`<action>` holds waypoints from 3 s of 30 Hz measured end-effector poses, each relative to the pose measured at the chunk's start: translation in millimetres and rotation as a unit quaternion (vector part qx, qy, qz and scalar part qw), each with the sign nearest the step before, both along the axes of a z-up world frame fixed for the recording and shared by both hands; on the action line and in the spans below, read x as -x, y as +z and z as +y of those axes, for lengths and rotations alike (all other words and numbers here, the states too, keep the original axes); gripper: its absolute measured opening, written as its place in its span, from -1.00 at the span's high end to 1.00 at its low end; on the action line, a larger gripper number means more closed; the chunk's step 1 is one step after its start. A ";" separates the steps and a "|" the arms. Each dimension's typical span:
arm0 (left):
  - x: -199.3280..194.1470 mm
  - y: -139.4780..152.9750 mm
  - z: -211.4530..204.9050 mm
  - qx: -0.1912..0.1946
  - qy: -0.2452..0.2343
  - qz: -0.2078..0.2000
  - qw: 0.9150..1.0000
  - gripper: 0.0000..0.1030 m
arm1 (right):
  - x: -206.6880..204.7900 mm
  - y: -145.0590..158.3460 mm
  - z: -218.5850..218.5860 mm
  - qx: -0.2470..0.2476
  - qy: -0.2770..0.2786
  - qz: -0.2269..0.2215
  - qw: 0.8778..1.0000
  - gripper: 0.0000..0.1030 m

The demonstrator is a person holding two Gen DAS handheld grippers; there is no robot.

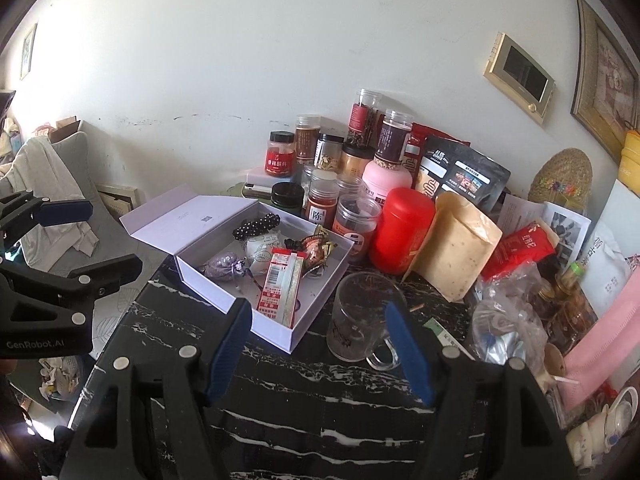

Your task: Organize objects

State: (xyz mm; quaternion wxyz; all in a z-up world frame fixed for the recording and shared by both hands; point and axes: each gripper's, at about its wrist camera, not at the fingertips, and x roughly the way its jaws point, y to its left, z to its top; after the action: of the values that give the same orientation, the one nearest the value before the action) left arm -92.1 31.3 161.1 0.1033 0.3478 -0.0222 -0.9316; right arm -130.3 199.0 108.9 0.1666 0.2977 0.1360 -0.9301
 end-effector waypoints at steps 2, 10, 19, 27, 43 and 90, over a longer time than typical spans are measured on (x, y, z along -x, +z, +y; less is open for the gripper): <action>-9.8 -2.9 3.7 0.002 0.000 0.000 1.000 -0.63 | -7.1 -3.6 3.3 0.000 -0.001 -0.001 1.000 -0.36; -43.0 -18.1 18.2 0.009 -0.008 -0.004 1.000 -0.63 | -30.6 -25.6 6.5 -0.008 -0.002 -0.010 1.000 -0.36; -60.2 -47.7 22.6 -0.013 -0.018 -0.015 1.000 -0.63 | -42.6 -52.5 11.6 0.012 -0.004 -0.031 0.999 -0.36; -63.4 -65.2 22.5 -0.017 -0.013 -0.024 0.999 -0.63 | -44.3 -64.8 9.4 0.018 0.001 -0.044 0.999 -0.36; -55.6 -71.9 19.6 -0.025 -0.015 -0.036 0.999 -0.63 | -43.6 -68.0 10.5 0.023 0.001 -0.051 0.998 -0.36; -54.5 -80.2 25.7 -0.040 -0.018 -0.048 0.998 -0.63 | -43.6 -74.1 11.4 0.021 0.002 -0.061 0.998 -0.36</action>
State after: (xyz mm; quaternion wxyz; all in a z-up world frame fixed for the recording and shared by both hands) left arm -37.6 57.0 80.9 0.0712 0.3959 0.0038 -0.9155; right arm -86.7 210.4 34.8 0.1823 0.3496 0.1061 -0.9128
